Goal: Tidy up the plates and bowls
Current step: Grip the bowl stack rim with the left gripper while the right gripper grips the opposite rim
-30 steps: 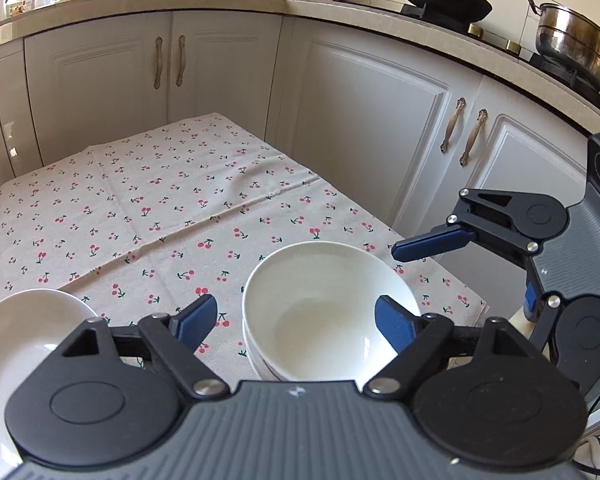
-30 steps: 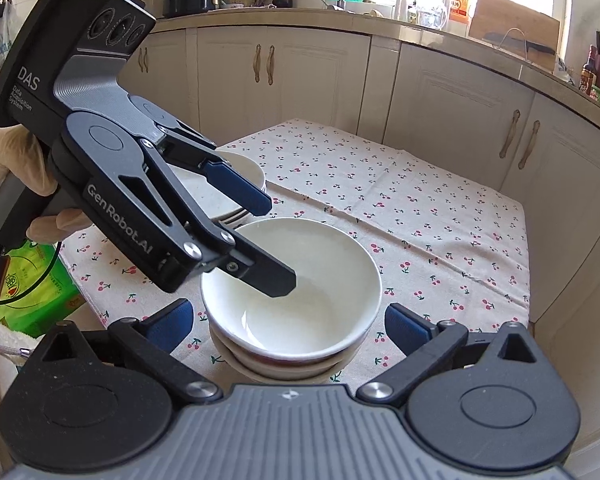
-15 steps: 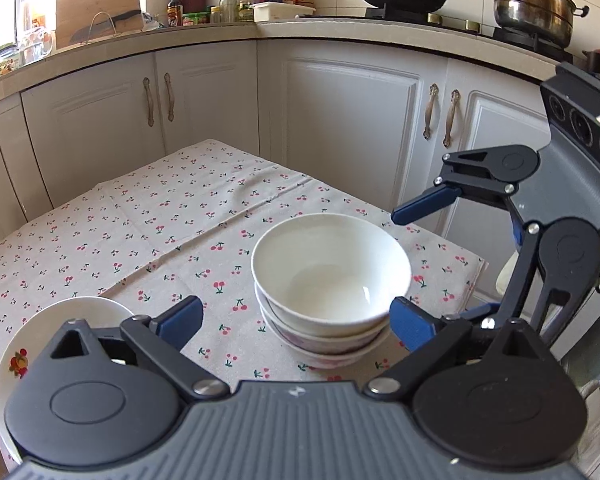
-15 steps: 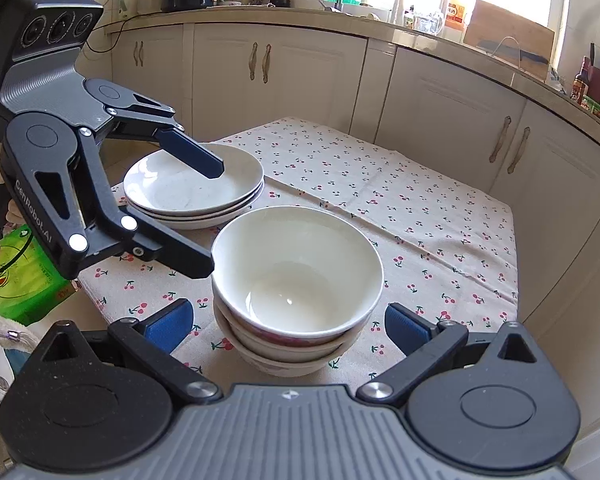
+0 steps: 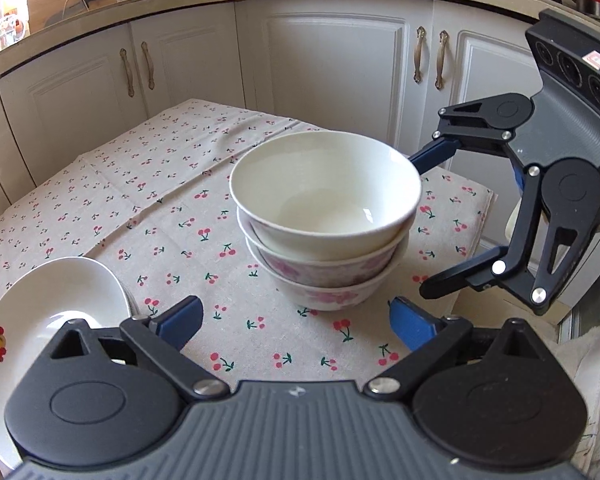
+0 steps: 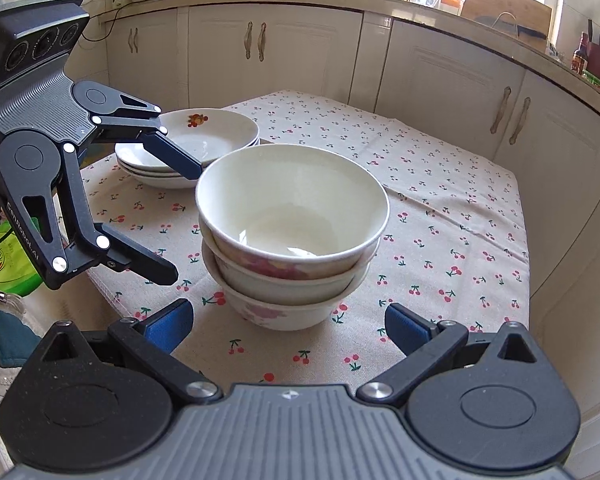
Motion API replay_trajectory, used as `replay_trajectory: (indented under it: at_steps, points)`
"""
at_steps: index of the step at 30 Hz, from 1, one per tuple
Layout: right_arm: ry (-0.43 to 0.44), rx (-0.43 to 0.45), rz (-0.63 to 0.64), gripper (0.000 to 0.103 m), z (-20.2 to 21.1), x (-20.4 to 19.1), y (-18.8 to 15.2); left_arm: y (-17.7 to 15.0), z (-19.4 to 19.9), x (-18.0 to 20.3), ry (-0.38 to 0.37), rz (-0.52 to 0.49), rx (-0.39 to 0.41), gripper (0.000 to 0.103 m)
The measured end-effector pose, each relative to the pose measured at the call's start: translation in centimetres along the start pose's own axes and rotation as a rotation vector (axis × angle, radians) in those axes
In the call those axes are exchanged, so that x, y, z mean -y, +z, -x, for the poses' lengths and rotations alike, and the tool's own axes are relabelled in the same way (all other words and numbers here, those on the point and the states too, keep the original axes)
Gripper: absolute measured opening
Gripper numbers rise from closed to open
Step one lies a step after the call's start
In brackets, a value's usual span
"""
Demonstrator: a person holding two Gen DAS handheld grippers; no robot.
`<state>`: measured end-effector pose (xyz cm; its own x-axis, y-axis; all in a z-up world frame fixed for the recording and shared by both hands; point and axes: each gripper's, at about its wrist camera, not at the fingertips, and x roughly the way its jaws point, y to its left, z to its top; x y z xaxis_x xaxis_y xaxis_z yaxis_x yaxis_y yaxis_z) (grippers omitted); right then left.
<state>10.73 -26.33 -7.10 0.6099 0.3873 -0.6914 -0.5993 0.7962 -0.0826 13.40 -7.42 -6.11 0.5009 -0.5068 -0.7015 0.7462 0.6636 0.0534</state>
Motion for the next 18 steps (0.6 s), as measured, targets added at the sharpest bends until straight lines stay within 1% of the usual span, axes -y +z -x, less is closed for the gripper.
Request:
replay_trajectory:
  at_steps: [2,5,8,16,18]
  points:
    - [0.001,-0.008,0.011,0.103,-0.4,0.2,0.0,0.1,-0.5,-0.1,-0.003,-0.014,-0.008,0.099]
    - [0.003,-0.019,0.045,0.103,-1.0,0.5,0.0,0.2,-1.4,-0.4,-0.027,-0.021,-0.025,0.099]
    - [0.030,-0.025,0.090,0.103,-1.5,0.8,0.2,0.5,-2.2,-0.7,-0.052,-0.052,-0.037,0.098]
    - [0.142,-0.061,0.213,0.103,-3.0,1.8,1.6,1.4,-3.7,-1.2,-0.129,-0.153,-0.062,0.095]
    - [0.166,-0.074,0.230,0.103,-3.4,2.3,2.0,1.6,-3.9,-1.3,-0.152,-0.174,-0.076,0.091]
